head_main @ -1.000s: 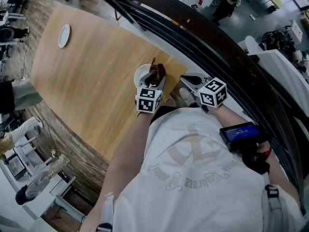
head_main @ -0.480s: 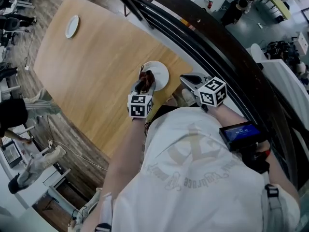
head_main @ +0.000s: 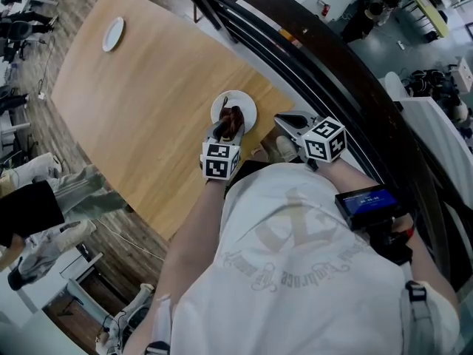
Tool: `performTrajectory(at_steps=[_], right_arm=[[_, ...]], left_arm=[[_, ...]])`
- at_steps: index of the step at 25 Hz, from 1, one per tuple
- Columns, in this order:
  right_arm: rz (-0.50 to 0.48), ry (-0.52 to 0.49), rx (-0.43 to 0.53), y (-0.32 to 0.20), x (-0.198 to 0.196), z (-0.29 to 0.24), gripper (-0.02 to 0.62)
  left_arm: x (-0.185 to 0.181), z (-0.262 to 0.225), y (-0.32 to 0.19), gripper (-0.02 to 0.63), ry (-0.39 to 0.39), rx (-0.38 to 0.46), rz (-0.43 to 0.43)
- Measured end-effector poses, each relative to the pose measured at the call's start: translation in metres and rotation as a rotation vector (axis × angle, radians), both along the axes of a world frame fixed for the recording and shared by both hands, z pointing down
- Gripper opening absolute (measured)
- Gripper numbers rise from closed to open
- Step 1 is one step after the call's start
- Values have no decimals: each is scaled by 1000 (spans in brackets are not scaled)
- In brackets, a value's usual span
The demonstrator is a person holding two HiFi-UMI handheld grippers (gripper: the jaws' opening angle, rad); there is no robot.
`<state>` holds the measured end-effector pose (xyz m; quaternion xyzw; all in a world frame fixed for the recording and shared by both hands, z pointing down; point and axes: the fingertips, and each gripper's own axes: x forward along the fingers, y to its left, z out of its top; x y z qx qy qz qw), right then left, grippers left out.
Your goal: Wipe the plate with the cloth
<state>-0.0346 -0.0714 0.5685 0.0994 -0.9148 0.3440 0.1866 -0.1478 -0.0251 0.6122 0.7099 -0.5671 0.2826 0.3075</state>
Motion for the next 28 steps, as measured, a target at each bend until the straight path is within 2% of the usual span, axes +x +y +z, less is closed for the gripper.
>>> performTrajectory(at_steps=[3, 6, 11, 17, 23, 28], right_arm=[[17, 24, -4, -1, 14, 8, 14], [19, 17, -8, -3, 5, 13, 14], [-9, 12, 11, -1, 6, 11, 14], [-95, -27, 68, 0, -15, -11, 14], [-188, -90, 90, 13, -37, -32, 14], [-286, -156, 132, 18, -52, -57, 14]], left_arm=[[28, 7, -9, 169, 53, 17, 51], [28, -6, -24, 169, 100, 60, 79], [37, -16, -34, 169, 128, 125, 55], [14, -44, -9, 169, 155, 188, -92], [-17, -59, 43, 169, 144, 232, -255], [-25, -73, 85, 169, 133, 289, -421]])
